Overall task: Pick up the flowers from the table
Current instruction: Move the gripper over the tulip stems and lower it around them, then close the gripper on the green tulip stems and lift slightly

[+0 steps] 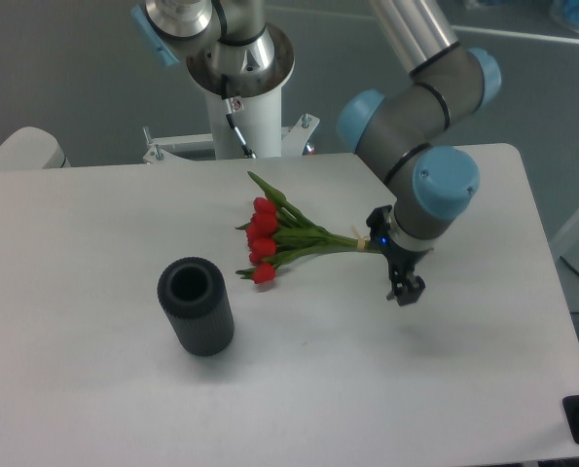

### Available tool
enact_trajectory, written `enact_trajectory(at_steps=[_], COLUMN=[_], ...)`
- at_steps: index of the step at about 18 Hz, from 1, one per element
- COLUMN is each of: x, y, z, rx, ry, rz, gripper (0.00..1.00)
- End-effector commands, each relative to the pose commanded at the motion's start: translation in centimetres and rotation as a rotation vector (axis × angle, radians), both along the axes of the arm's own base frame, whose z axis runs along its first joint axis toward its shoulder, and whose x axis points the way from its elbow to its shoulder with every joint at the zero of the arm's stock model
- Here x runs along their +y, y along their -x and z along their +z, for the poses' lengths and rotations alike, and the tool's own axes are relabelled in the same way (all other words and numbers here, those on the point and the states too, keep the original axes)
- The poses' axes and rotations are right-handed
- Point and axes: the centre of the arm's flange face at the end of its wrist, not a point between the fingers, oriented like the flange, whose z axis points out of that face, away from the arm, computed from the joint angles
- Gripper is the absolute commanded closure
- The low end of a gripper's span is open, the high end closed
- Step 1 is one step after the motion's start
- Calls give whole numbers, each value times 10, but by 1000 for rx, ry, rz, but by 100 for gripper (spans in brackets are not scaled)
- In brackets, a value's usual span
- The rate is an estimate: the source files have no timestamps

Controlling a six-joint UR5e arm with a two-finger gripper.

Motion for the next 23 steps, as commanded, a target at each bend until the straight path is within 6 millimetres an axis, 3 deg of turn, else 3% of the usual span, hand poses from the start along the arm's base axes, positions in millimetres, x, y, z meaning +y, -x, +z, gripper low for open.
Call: enact_trajectory(at_steps=[8,15,23], x=[-21,-31,-32], y=[-45,-59,-65], z=[-48,-62,-66], rx=[-46,-75,-68], ry=[14,20,17], rz=[-40,-80,-77], gripper=[0,0,57])
